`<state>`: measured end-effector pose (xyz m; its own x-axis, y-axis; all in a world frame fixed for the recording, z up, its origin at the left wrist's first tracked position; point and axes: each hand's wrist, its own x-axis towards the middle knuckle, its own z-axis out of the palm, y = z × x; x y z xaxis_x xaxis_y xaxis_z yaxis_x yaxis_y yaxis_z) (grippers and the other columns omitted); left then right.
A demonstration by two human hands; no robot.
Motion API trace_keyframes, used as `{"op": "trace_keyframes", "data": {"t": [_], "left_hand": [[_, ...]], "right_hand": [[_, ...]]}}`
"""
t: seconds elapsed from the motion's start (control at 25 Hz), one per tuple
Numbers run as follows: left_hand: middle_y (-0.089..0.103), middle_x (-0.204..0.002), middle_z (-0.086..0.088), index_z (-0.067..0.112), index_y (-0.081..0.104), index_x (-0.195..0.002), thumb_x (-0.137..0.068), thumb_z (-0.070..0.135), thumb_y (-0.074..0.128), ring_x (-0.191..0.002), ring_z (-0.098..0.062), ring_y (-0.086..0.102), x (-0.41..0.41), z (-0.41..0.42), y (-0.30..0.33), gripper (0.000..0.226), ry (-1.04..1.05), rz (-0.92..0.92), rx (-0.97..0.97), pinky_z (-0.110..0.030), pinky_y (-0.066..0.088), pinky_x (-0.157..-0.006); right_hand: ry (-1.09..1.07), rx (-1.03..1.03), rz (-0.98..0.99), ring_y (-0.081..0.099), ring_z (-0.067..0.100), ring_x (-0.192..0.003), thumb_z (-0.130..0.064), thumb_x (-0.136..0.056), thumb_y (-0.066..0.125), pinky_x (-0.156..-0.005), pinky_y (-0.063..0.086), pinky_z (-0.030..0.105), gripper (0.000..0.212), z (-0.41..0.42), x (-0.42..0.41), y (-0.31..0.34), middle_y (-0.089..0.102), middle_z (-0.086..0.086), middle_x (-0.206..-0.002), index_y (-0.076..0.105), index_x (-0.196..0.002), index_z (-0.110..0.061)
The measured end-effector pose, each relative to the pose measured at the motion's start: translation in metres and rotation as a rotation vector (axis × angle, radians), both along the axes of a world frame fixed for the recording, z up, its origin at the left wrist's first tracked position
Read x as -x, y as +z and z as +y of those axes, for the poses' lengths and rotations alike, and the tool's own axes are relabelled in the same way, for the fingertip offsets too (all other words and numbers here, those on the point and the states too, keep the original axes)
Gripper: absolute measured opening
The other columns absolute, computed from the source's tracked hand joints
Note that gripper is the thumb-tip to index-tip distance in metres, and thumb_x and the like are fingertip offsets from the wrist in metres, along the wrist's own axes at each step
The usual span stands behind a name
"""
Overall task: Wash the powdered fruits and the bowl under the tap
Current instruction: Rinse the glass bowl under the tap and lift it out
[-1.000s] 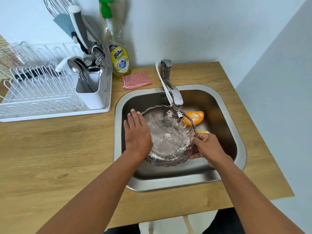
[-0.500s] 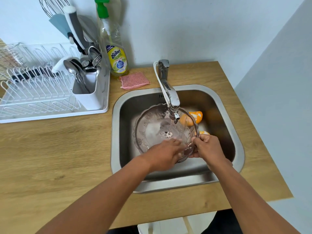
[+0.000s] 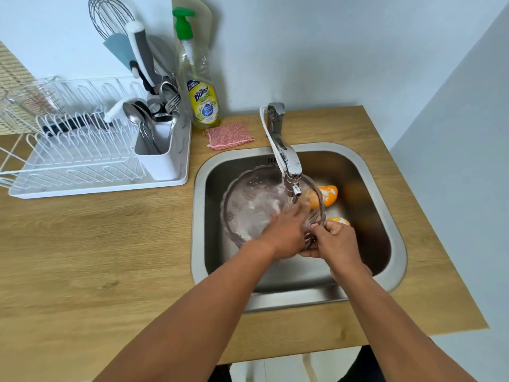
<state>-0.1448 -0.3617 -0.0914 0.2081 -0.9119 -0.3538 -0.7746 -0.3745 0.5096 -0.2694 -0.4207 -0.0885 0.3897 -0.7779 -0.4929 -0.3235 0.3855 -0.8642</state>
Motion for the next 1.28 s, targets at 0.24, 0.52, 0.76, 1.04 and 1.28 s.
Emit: {"op": "trace_keyframes", "data": {"t": [0.24,0.52,0.76,1.04,1.28], "left_hand": [[0.062,-0.143,-0.013,0.019,0.067,-0.132,-0.099,0.021,0.04,-0.137,-0.035,0.051,-0.028,0.071,0.002,0.043,-0.042,-0.234,-0.103,-0.046,0.037,-0.119],[-0.016,-0.17,-0.03,0.0,0.01,-0.164,-0.102,0.025,0.036,-0.158,-0.046,-0.018,-0.041,0.014,-0.004,0.072,0.184,-0.382,-0.187,-0.055,-0.008,-0.129],[0.04,-0.164,-0.01,0.019,0.039,-0.159,-0.1,0.012,0.046,-0.153,-0.031,0.033,0.0,0.011,0.004,0.06,-0.097,0.075,0.065,-0.046,0.025,-0.125],[-0.009,-0.173,-0.025,0.009,0.009,-0.166,-0.104,0.034,0.034,-0.161,-0.042,-0.01,-0.04,0.053,0.003,0.072,0.112,-0.449,-0.2,-0.053,0.001,-0.131],[-0.009,-0.174,-0.023,0.011,0.008,-0.166,-0.105,0.026,0.035,-0.16,-0.043,-0.013,-0.019,-0.012,0.001,0.068,0.139,-0.153,-0.062,-0.059,-0.001,-0.129]], "right_hand": [[0.011,0.063,0.102,0.078,0.036,-0.067,-0.004,-0.096,0.057,-0.062,0.066,0.043,0.015,-0.02,0.02,-0.002,0.076,0.025,-0.089,0.068,-0.097,0.005],[0.044,-0.079,-0.025,0.076,0.039,-0.062,0.004,-0.096,0.051,-0.052,0.064,0.04,0.015,0.017,-0.006,0.003,0.075,0.024,-0.082,0.059,-0.109,0.006],[-0.027,-0.029,-0.018,0.076,0.033,-0.06,0.001,-0.097,0.055,-0.053,0.064,0.039,0.011,0.004,0.0,0.006,0.074,0.025,-0.083,0.064,-0.103,0.002],[0.016,-0.056,0.005,0.077,0.04,-0.064,0.002,-0.094,0.052,-0.055,0.064,0.04,0.017,0.003,0.006,0.005,0.078,0.021,-0.086,0.064,-0.107,0.0],[0.013,-0.064,-0.052,0.075,0.038,-0.056,0.003,-0.097,0.052,-0.046,0.061,0.035,0.009,0.021,-0.008,0.009,0.073,0.028,-0.074,0.06,-0.102,0.001]]}}
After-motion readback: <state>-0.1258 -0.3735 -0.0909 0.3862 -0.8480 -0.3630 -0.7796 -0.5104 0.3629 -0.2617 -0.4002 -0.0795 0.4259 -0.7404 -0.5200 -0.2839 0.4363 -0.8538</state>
